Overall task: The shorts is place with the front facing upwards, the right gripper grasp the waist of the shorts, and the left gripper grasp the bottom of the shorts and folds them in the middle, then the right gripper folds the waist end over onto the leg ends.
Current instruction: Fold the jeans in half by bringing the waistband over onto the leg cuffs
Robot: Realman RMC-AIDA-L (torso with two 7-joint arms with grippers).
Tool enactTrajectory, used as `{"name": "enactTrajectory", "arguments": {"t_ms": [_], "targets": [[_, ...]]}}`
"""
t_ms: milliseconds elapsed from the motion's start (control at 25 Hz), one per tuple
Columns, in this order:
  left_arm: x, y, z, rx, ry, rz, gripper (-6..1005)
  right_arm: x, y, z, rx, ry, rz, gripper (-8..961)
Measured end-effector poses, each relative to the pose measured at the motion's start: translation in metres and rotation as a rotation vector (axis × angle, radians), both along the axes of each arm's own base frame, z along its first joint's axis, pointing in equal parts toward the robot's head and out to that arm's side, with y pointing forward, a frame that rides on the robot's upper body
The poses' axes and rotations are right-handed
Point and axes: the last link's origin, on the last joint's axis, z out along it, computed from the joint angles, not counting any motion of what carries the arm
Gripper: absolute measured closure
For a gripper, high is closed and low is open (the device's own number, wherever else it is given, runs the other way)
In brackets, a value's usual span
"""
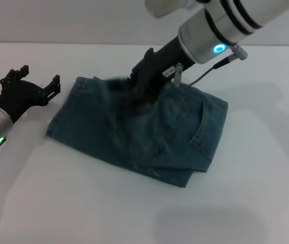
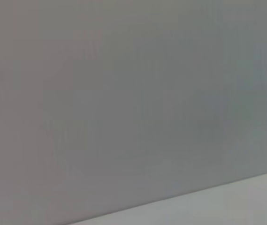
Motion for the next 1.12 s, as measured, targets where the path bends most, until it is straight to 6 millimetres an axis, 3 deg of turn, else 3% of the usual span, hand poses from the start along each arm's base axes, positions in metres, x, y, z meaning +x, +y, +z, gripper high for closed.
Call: {"name": "enactTrajectory", "arguments": {"t_ms": [520, 880, 1120], "targets": [[-0.004, -0.005, -0.004, -0.012, -0.003, 0.006, 157, 0.011, -0.008, -0.02, 0.004, -0.066, 0.097, 582], [-0.005, -0.004, -0.001, -0.002, -0.005, 0.005, 157, 0.034, -0.032, -0.008, -0.098, -0.056, 0.001, 581], [0.005, 0.006, 0.001, 0.004, -0.004, -0.021, 157, 0.055, -0.046, -0.005, -0.166, -0.081, -0.085, 581]]}}
